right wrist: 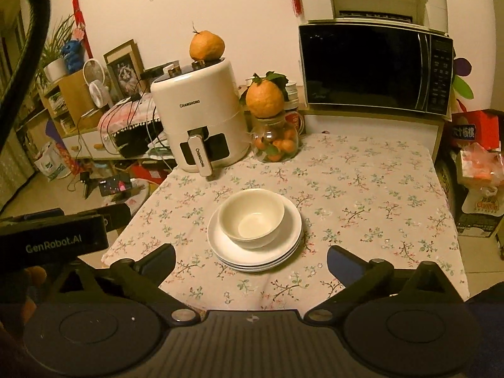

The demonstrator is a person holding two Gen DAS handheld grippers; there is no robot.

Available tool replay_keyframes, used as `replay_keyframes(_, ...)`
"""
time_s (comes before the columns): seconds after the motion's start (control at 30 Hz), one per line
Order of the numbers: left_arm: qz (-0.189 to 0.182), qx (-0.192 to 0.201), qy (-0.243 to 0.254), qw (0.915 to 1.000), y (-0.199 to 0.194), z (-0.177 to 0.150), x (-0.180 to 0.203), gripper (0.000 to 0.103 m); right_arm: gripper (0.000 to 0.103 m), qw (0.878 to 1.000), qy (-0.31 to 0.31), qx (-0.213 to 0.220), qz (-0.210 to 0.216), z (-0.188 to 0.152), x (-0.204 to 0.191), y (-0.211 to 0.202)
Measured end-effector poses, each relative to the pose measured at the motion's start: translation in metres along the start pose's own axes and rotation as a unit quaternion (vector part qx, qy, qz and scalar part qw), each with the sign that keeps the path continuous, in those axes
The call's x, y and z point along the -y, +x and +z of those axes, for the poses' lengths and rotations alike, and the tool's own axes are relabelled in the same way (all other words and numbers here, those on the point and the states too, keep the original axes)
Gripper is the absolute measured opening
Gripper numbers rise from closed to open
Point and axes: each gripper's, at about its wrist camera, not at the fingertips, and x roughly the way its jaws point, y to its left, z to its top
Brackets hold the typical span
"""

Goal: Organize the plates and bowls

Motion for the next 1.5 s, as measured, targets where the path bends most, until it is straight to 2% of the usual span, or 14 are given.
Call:
replay_keyframes(0.23, -0.003, -0.011, 0.004, 0.9999, 0.004, -0.003, 0.001, 0.103, 0.101, 1.0, 0.015, -0.01, -0.024, -0.002, 0.003, 0.005)
replay_keyframes(0.33, -0.015, -0.015, 0.001, 0.9998, 0.005, -0.004, 0.002, 0.103, 0.101, 0.999, 0.015, -0.01, -0.029, -0.003, 0.003, 0.005)
replay_keyframes(0.57, -0.019, -0.03, 0.003, 0.9994, 0.01, -0.007, 0.005, 0.103, 0.101, 0.999, 0.006, -0.014, -0.048, -0.005, 0.005, 0.009)
replay_keyframes(1.5, -0.038, -0.041, 0.003, 0.9985, 0.016, -0.007, 0.011, 0.103, 0.101, 0.998, -0.001, -0.017, -0.06, -0.005, 0.006, 0.014)
